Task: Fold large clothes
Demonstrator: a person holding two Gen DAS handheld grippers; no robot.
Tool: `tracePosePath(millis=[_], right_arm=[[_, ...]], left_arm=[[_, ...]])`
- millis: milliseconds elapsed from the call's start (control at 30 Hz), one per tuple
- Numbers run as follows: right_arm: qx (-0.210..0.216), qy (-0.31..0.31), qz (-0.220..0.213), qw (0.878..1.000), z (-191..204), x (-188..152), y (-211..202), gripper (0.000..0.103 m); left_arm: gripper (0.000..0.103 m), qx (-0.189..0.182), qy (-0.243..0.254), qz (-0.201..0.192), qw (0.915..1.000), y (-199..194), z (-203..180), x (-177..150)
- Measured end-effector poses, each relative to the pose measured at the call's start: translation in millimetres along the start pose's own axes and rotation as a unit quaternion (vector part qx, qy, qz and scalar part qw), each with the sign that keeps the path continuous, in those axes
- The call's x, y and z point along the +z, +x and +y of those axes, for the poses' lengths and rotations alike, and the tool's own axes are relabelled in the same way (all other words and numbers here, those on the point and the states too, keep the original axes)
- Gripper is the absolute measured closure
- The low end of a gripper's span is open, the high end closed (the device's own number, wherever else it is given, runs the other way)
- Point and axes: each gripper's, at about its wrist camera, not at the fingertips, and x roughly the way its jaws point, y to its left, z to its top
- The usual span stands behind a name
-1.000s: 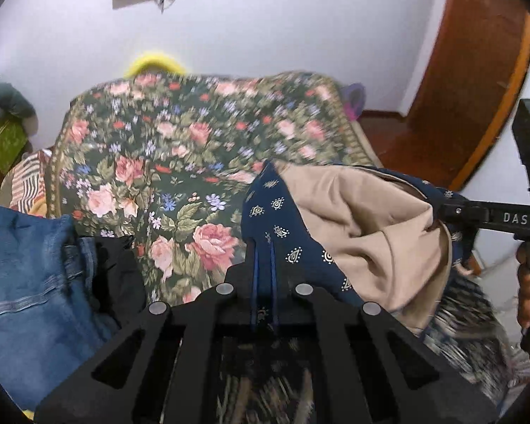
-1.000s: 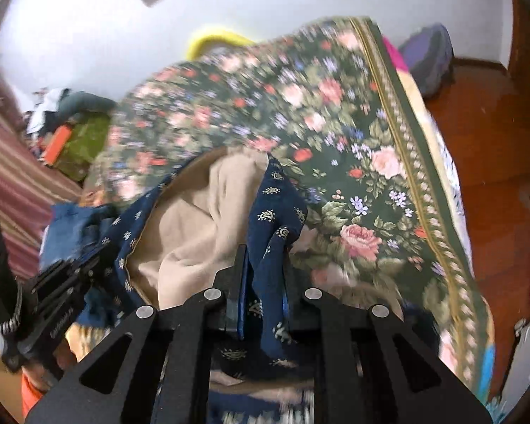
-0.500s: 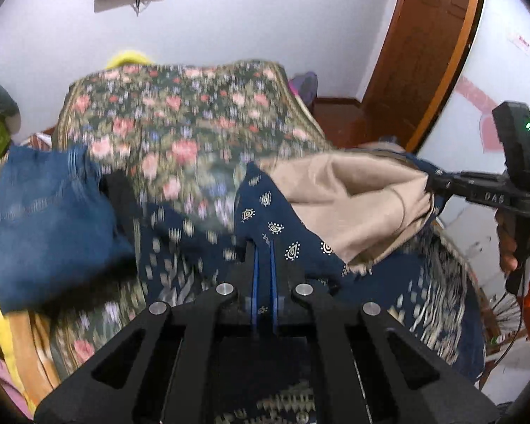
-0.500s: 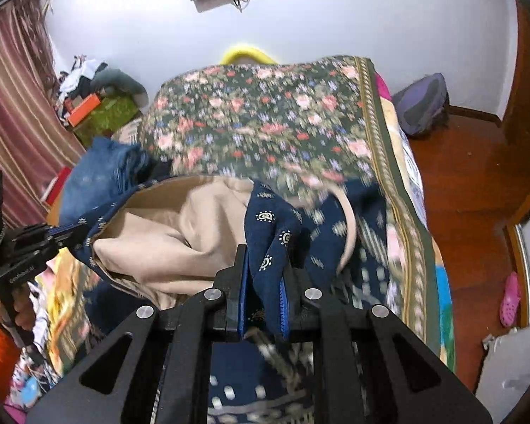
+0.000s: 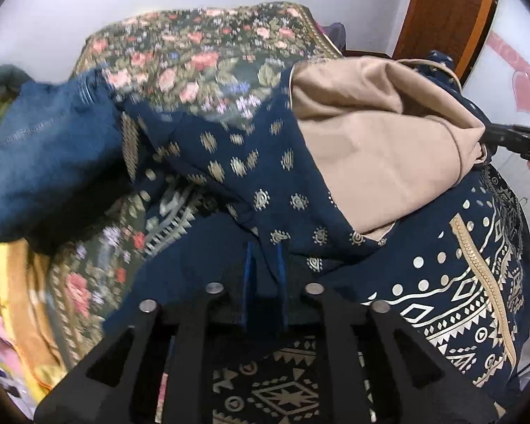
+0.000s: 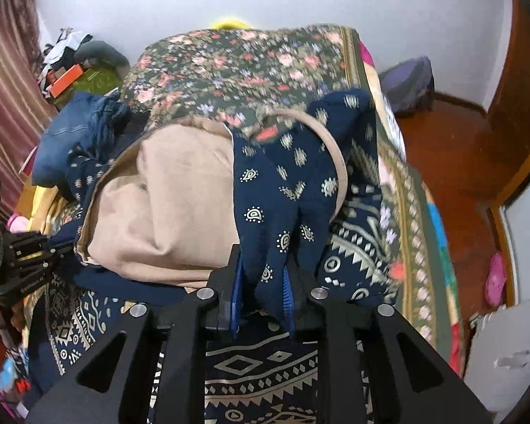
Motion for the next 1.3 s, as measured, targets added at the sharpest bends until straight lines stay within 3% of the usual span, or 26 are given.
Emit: tracePosePath(millis=[100, 233, 400, 667, 967, 1033, 1100, 1200, 1300], right_arm=[[-0.011, -0.021, -0.006, 1.0, 6, 3, -11, 0.08], [-0.015, -0.039, -0.026, 0.999, 13, 16, -21, 0.073], [-0.013, -0.048, -0.048, 0.998, 15, 40, -17, 0.058], [0.006, -0.026, -0.005, 1.0, 2, 67, 31, 0.058], [0.068, 0.018, 0.056, 0.996, -15, 75, 76, 0.058], [0.071, 0.015, 0.055, 0.996, -13, 75, 79, 0.061], [0.077, 0.011, 0.063, 0.995, -11, 75, 84, 0.08], [0.081, 0.012, 0.065, 0.994, -8, 74, 83, 0.09], [0.091, 0.021, 0.052, 0.994, -8, 73, 70, 0.093]], left_arm=[[0.063, 0.005, 0.006, -0.025, 0.9996, -17, 4, 11], [0.061, 0.001, 0.002, -0.056, 0.9984, -34, 9, 31], [0.061, -0.006, -0.001, -0.074, 0.9973, -29, 10, 65], [0.061, -0.043, -0.02, -0.043, 0.9979, 21, 12, 105], [0.062, -0.062, -0.038, -0.003, 0.9973, 75, 16, 121], [0.072, -0.072, -0.046, 0.0, 0.9963, 81, 17, 121], [0.088, -0.084, -0.051, 0.005, 0.9952, 84, 18, 121], [0.095, -0.094, -0.056, 0.0, 0.994, 78, 17, 119], [0.095, -0.101, -0.055, -0.015, 0.9933, 62, 15, 118]])
